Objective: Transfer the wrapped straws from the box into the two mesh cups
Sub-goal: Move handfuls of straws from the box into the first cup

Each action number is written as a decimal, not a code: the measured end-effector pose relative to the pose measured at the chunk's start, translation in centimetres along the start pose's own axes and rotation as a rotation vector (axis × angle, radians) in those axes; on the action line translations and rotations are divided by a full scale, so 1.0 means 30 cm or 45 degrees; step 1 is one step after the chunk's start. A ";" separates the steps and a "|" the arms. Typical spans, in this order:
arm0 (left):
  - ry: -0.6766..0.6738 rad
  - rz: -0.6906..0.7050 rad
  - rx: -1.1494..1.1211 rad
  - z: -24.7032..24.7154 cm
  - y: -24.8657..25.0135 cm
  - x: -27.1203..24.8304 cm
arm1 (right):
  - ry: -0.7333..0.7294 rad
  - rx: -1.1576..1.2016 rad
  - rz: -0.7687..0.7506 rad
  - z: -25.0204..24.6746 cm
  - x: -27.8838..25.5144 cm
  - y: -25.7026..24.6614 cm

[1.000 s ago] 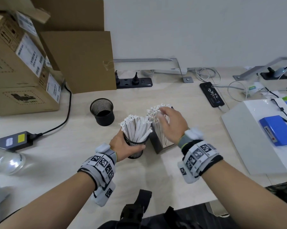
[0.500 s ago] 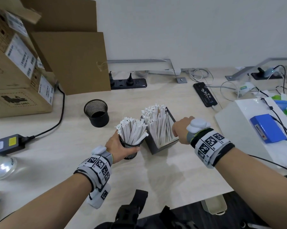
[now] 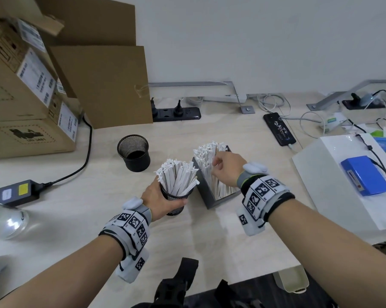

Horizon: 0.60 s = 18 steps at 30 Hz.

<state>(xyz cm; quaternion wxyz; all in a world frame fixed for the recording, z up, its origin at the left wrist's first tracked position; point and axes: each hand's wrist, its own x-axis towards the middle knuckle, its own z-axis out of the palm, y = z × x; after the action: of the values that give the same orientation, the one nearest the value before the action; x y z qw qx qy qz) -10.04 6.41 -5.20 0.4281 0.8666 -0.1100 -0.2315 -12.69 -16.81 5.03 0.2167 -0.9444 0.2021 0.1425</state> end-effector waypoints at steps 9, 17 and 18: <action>-0.006 -0.014 0.008 -0.005 -0.002 0.005 | -0.077 0.104 0.240 0.151 0.014 0.044; -0.020 -0.023 -0.002 -0.006 0.012 -0.003 | -0.031 0.083 0.292 0.162 0.010 0.026; -0.016 -0.027 -0.006 -0.005 0.015 -0.003 | -0.028 0.086 0.303 0.162 0.012 0.027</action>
<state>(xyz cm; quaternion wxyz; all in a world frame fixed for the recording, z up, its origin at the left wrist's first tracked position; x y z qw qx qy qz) -10.05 6.26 -4.74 0.4269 0.8653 -0.1029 -0.2416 -13.62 -15.33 0.40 0.2321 -0.9042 0.3152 0.1707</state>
